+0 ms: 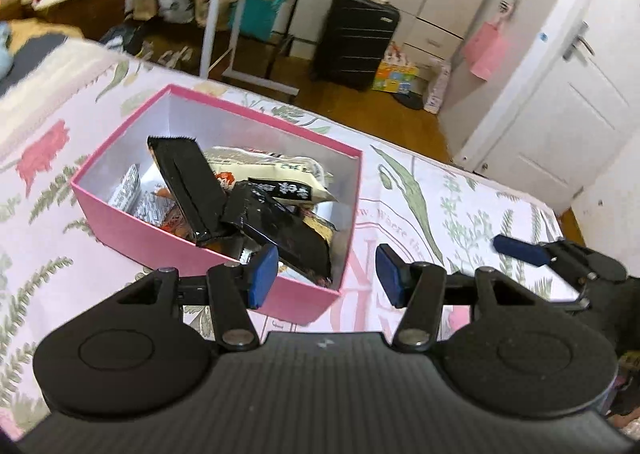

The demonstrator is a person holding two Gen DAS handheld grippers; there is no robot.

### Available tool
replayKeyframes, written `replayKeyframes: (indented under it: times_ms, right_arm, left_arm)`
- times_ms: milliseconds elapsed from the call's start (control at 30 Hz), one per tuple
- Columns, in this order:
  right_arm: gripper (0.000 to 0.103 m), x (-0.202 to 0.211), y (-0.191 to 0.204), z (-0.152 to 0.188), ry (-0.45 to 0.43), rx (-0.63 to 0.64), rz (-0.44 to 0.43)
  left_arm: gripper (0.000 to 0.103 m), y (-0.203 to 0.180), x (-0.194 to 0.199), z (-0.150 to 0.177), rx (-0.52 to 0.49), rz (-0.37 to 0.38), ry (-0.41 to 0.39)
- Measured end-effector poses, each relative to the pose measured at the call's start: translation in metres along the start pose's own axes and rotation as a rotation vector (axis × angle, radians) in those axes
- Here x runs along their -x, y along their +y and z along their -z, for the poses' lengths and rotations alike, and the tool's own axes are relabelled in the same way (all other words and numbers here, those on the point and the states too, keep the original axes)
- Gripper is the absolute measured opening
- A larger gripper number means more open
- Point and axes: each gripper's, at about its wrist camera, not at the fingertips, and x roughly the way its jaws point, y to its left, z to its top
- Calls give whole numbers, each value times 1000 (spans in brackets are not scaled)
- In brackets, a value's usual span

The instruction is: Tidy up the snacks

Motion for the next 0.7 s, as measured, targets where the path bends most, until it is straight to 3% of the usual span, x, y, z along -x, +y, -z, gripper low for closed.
replayKeyframes:
  times_ms: [133, 300, 400, 533, 700]
  right_arm:
    - [73, 28, 1, 19, -54, -4, 169]
    - [73, 57, -7, 31, -62, -104, 249]
    - [73, 81, -7, 37, -105, -196, 329]
    - [74, 106, -3, 44, -139, -271, 372]
    - [77, 119, 8, 57, -120, -317, 404]
  left_arm:
    - [54, -22, 17, 8, -122, 21, -13]
    - [60, -39, 35, 23, -177, 48, -26]
    - [69, -51, 42, 36, -240, 67, -41]
    - [76, -64, 50, 51, -293, 84, -52]
    - [88, -70, 55, 65, -302, 69, -91]
